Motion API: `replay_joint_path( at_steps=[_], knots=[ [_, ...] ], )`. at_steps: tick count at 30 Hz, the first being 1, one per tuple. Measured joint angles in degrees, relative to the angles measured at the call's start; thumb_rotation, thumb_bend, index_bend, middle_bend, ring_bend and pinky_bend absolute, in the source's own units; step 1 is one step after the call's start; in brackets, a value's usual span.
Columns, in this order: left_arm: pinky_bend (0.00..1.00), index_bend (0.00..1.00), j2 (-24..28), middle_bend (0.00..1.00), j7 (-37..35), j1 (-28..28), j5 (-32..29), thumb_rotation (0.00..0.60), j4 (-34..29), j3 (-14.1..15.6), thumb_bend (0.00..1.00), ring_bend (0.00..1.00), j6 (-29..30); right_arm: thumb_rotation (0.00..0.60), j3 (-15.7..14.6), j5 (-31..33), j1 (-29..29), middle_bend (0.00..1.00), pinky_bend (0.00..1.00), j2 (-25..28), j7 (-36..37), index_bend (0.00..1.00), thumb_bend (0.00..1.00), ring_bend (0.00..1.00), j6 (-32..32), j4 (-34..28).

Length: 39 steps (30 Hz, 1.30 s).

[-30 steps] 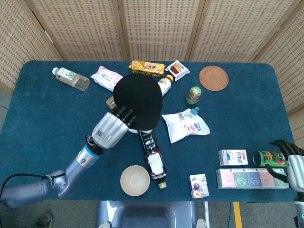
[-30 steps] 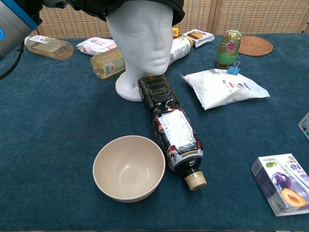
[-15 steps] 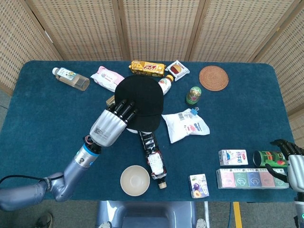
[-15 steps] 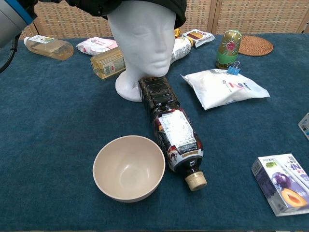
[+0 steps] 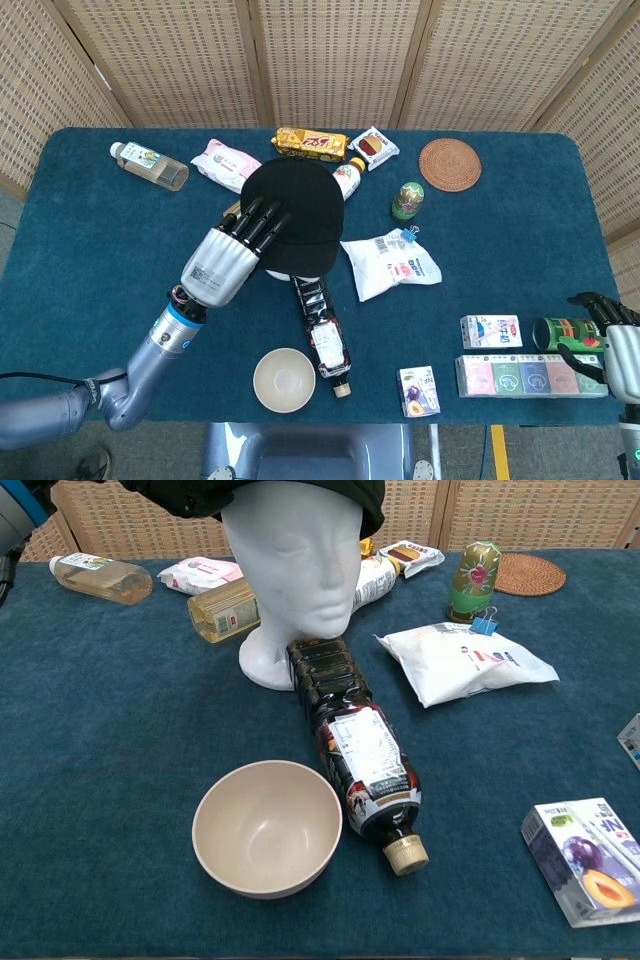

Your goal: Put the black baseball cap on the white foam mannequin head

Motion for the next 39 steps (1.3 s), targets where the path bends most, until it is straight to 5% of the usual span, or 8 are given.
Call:
replay_joint_path(
  at_steps=[15, 28, 39],
  knots=[
    [0.45, 0.05, 9.9, 0.10, -0.9, 4.2, -6.8, 0.600, -12.9, 1.4, 0.22, 0.08, -3.5, 0.600, 0.3, 0.3, 0.9, 0.28, 0.32, 0.1, -0.4, 0.29, 0.24, 0.28, -1.3, -0.3],
    [0.49, 0.34, 25.4, 0.15, -11.1, 16.5, -10.6, 0.600, -20.5, 6.3, 0.24, 0.14, 1.9, 0.600, 0.8, 2.1, 2.6, 0.28, 0.32, 1.0, -3.3, 0.29, 0.24, 0.28, -4.5, -1.6],
    [0.49, 0.45, 28.4, 0.25, -16.2, 28.9, -14.7, 0.600, -17.7, 9.9, 0.25, 0.20, 12.2, 0.600, 1.2, 4.0, 4.2, 0.28, 0.32, 0.7, -8.4, 0.29, 0.24, 0.28, -6.5, -2.8]
  ],
)
